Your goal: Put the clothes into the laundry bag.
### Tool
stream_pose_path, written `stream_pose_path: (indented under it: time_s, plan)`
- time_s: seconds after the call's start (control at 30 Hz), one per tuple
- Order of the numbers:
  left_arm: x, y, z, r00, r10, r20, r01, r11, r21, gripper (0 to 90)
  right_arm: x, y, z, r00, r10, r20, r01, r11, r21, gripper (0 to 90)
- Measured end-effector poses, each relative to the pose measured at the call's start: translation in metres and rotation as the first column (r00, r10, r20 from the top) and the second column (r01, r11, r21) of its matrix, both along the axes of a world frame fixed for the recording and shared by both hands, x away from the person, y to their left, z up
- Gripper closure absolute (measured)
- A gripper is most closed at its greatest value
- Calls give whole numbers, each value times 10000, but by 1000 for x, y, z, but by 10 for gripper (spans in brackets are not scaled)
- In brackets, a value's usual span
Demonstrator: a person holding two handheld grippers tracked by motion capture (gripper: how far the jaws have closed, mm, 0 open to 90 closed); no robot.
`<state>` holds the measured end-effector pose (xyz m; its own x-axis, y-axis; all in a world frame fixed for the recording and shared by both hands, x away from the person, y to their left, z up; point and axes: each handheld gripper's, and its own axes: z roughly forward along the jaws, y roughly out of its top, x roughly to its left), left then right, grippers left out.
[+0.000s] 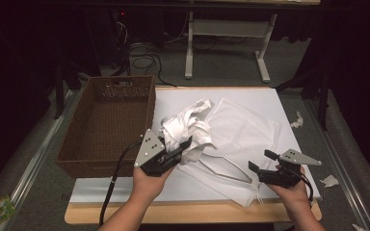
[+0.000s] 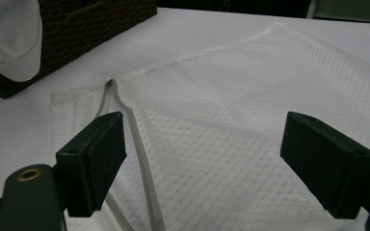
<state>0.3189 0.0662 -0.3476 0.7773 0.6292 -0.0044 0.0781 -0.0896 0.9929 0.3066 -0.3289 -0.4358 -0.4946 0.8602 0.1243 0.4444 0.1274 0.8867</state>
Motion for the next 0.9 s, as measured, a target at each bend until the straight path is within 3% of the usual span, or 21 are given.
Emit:
stream_pose_path:
  time_s: [0.2,0.33,0.43,0.57,0.67,0.9]
  plan:
    - [-11,9,-34,9996,-2,-268,8,9998,196,683,2,11,-1,9998,177,-51,-177,9998,-57,157]
    - [-14,8,-54,9971,-349,-677,383,9981,489,681,5,25,2,9994,330,-75,-331,9994,-73,157]
    - [-15,6,-61,9964,-548,-639,593,9958,703,679,12,34,5,9985,483,-254,-482,9988,37,163]
    - [-12,1,-71,9926,-633,-1035,712,9947,746,678,25,47,6,9990,386,-209,-394,9983,-429,191]
    - [-12,-2,-76,9904,-699,-1193,802,9932,842,677,32,53,4,9989,375,-276,-386,9985,-391,217]
    - [-14,-15,-85,9831,-1057,-1491,1211,9878,983,675,28,58,-15,9924,869,-867,-917,9944,-529,385]
